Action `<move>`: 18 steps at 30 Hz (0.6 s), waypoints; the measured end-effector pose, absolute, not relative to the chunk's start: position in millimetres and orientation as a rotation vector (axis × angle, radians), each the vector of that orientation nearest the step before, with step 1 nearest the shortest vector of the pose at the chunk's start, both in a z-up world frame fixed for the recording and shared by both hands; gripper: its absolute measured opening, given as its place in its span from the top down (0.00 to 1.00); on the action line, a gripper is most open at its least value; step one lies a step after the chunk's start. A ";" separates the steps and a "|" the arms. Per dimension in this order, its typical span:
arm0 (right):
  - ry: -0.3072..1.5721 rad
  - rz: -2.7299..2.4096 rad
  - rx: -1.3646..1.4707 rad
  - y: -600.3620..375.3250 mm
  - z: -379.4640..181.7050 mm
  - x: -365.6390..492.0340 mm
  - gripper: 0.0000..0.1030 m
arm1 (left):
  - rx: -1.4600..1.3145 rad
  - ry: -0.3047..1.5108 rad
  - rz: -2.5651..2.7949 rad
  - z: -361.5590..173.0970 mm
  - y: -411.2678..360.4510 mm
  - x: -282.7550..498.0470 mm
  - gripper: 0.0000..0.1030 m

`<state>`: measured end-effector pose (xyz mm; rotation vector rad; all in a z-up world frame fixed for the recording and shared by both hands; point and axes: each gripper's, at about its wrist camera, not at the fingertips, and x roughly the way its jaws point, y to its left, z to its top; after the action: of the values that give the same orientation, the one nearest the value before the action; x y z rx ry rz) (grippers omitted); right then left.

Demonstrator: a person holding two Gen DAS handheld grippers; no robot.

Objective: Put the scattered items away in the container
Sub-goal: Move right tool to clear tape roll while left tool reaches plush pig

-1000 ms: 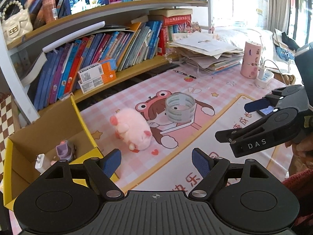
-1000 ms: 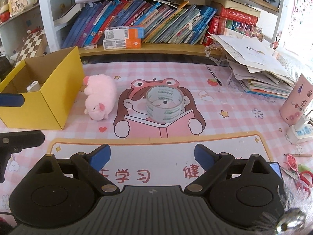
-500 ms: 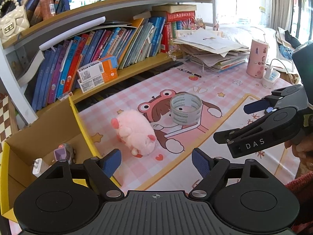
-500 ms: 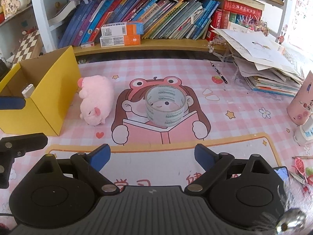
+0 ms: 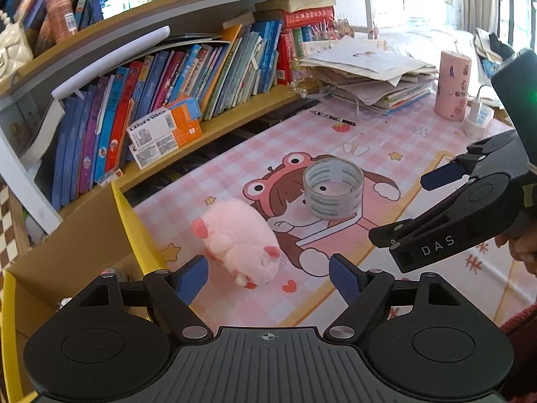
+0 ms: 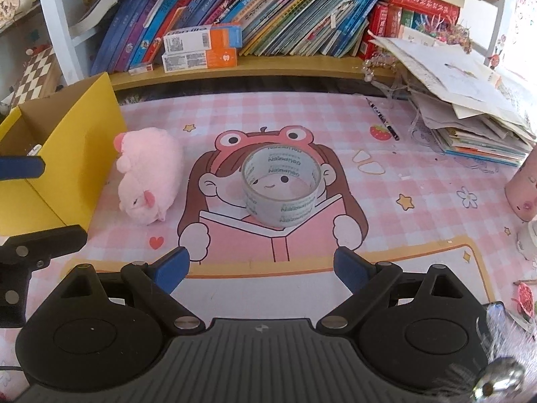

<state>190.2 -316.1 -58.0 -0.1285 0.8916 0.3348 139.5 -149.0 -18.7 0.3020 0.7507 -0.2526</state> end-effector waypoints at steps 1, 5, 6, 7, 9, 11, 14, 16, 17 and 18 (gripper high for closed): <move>0.893 0.337 -0.128 -315.6 -58.7 192.0 0.10 | 0.306 0.749 -0.250 -19.5 -149.7 141.3 0.21; 0.893 0.336 -0.123 -314.2 -61.7 199.9 0.10 | 0.324 0.740 -0.242 -22.7 -152.5 148.7 0.21; 0.892 0.334 -0.120 -314.1 -62.4 201.9 0.10 | 0.328 0.738 -0.240 -23.6 -153.2 150.6 0.21; 0.890 0.333 -0.117 -314.1 -63.1 203.8 0.10 | 0.332 0.736 -0.238 -24.4 -153.9 152.4 0.22; 0.895 0.334 -0.117 -313.6 -65.1 208.2 0.10 | 0.341 0.731 -0.233 -26.0 -155.3 156.1 0.22; 0.906 0.336 -0.121 -312.9 -67.9 211.9 0.10 | 0.349 0.732 -0.235 -28.1 -156.9 159.5 0.22; 0.916 0.336 -0.123 -312.6 -71.6 216.4 0.10 | 0.360 0.737 -0.241 -32.0 -159.2 164.5 0.22; 0.920 0.334 -0.122 -313.0 -73.7 219.2 0.10 | 0.360 0.746 -0.240 -35.4 -159.7 168.5 0.22; 0.922 0.333 -0.121 -313.3 -74.8 220.8 0.10 | 0.361 0.750 -0.238 -37.0 -159.9 170.8 0.22; 0.923 0.331 -0.119 -313.6 -75.9 222.5 0.10 | 0.361 0.755 -0.235 -38.5 -160.2 173.1 0.22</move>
<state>222.5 -313.6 -75.9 -0.1190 0.9230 0.3306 173.1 -160.2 -38.5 0.3608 0.7546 -0.2352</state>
